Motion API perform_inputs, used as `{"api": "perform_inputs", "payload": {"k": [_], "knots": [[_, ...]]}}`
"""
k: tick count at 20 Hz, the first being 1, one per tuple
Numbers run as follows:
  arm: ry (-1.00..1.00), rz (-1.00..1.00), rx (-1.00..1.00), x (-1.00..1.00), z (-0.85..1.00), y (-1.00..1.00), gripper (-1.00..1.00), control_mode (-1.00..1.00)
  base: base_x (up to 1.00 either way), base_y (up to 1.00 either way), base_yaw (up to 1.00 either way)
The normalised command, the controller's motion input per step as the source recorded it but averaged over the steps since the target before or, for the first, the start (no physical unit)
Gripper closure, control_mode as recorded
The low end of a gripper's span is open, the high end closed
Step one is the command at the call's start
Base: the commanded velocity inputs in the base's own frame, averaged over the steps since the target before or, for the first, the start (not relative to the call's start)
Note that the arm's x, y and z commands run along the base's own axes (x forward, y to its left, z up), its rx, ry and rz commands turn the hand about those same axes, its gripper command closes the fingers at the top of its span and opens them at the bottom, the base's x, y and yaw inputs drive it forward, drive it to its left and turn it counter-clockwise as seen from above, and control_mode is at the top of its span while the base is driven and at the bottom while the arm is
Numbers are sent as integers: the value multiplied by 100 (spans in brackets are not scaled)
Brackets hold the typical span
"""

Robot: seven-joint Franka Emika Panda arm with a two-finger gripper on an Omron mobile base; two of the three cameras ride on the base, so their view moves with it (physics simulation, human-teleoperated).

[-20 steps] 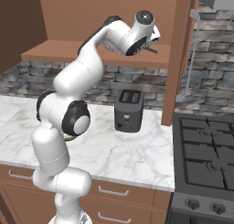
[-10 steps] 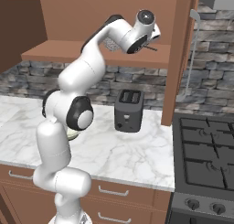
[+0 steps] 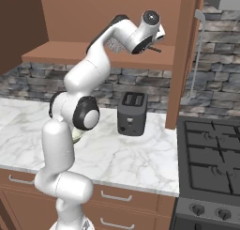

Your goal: Open the cabinet and setup a tea strainer by placing it in the bowl upright.

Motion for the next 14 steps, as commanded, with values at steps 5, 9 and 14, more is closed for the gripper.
{"api": "perform_inputs", "payload": {"k": [5, 9, 14], "knots": [[0, 4, 0, 5, 0, 0, 100, -100, 0, 0, 0], [0, 5, 0, 6, -1, 0, 100, -100, 0, 0, 0], [0, 5, 0, 0, 0, 0, 100, -100, 0, 0, 0]]}}
